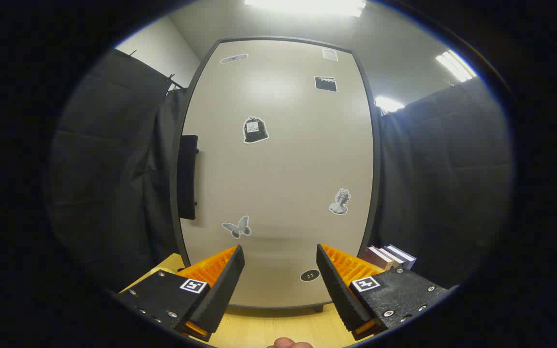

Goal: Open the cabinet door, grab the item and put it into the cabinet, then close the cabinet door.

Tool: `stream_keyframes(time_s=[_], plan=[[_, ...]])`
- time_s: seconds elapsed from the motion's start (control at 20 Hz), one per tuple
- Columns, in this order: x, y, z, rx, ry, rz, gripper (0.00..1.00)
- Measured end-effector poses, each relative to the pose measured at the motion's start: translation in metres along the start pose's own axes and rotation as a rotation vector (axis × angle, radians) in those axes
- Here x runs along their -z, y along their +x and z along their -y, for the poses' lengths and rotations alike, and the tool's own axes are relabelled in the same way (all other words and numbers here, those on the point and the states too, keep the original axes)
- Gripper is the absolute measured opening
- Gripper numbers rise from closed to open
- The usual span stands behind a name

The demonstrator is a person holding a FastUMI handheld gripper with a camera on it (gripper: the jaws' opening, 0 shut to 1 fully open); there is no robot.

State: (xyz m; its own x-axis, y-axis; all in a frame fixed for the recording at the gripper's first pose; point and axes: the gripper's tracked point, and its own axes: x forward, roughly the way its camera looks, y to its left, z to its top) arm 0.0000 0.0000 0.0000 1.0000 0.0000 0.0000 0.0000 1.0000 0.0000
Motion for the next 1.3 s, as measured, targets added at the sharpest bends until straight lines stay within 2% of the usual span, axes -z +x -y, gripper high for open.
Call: stream_keyframes(time_s=[0.2, 1.3], plan=[[0.001, -0.002, 0.003, 0.010, -0.009, 0.009, 0.93], [-0.007, -0.002, -0.007, -0.061, 0.025, -0.033, 0.93]])
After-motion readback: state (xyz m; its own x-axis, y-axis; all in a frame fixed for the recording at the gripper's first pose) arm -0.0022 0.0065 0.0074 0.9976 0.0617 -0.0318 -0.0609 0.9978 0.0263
